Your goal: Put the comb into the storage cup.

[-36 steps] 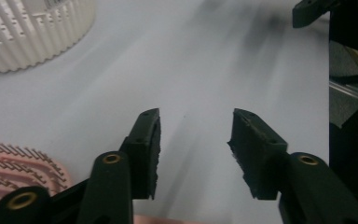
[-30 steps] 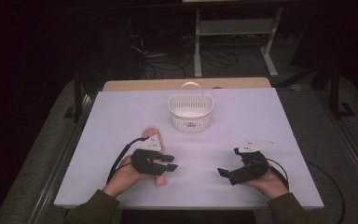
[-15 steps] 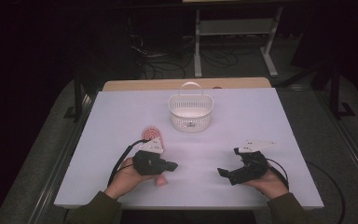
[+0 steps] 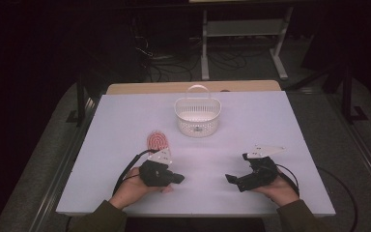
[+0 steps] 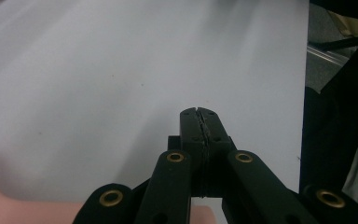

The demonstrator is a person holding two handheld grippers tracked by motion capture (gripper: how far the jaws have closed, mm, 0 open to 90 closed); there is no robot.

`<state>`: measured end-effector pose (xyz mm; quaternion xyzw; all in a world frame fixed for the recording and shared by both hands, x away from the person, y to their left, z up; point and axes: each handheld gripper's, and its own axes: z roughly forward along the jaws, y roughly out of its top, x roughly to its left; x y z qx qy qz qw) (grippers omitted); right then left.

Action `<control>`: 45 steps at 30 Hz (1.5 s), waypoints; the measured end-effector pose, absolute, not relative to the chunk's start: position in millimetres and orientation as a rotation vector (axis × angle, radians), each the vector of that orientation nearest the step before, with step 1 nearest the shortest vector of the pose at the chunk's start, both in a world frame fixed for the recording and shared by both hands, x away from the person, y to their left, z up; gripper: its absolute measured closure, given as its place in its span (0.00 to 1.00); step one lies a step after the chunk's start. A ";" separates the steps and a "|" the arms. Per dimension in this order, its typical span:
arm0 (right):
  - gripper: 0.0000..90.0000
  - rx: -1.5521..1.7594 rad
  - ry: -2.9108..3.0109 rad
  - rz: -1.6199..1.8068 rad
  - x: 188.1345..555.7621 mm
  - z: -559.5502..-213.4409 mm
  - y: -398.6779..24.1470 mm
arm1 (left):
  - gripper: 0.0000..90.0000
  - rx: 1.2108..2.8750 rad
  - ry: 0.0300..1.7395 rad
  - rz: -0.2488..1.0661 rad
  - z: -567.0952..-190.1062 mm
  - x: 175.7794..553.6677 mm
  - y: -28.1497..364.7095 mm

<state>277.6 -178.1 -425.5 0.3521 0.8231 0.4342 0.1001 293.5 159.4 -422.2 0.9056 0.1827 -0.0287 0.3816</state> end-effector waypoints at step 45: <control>0.00 1.049 2.439 1.269 278.2 -427.0 -178.6 | 1.00 2.443 0.509 -0.098 -429.2 285.1 175.1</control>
